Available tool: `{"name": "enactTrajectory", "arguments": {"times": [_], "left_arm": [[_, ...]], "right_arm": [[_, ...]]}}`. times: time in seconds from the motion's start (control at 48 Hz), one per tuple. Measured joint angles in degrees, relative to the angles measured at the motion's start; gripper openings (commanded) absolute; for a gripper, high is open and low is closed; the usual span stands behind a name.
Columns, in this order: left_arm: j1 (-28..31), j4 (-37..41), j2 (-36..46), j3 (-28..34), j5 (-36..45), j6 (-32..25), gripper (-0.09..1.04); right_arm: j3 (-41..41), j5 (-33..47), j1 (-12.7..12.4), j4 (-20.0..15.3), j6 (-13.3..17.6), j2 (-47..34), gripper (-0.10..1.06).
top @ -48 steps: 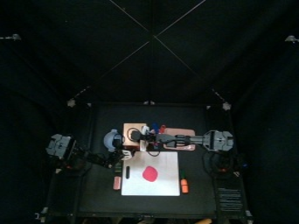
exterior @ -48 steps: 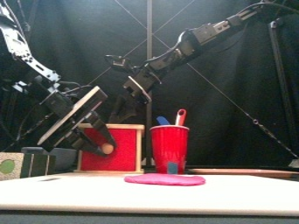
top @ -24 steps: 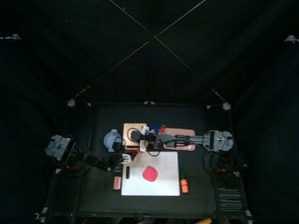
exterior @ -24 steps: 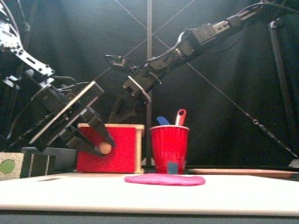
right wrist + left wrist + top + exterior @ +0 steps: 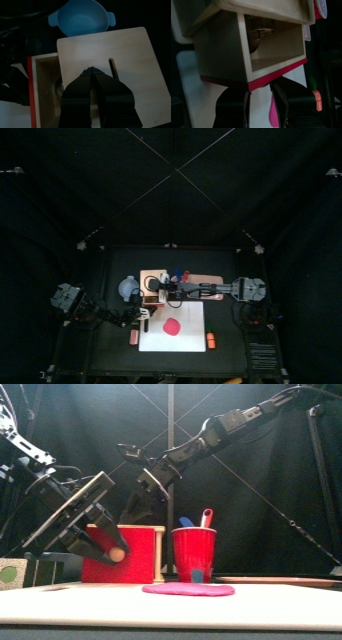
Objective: Get the cutter from the drawer then cut the dough then place the extra dough in the bowl
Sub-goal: Open the drawer
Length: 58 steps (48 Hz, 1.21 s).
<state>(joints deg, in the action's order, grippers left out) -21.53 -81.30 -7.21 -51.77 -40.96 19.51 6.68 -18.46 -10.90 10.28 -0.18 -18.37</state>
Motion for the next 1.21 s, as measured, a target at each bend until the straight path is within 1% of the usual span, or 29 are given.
{"name": "enactTrajectory", "arguments": {"times": [0.646, 1.208], "left_arm": [[-0.9, -0.8, 0.1, 0.9, 0.4, 0.0, 0.51], [-1.4, -0.8, 0.1, 1.6, 0.5, 0.0, 0.51]], "right_arm": [[-0.2, -0.1, -0.1, 0.0, 0.1, -0.2, 0.03], [-0.5, 0.0, -0.7, 0.0, 0.1, -0.6, 0.03]]}}
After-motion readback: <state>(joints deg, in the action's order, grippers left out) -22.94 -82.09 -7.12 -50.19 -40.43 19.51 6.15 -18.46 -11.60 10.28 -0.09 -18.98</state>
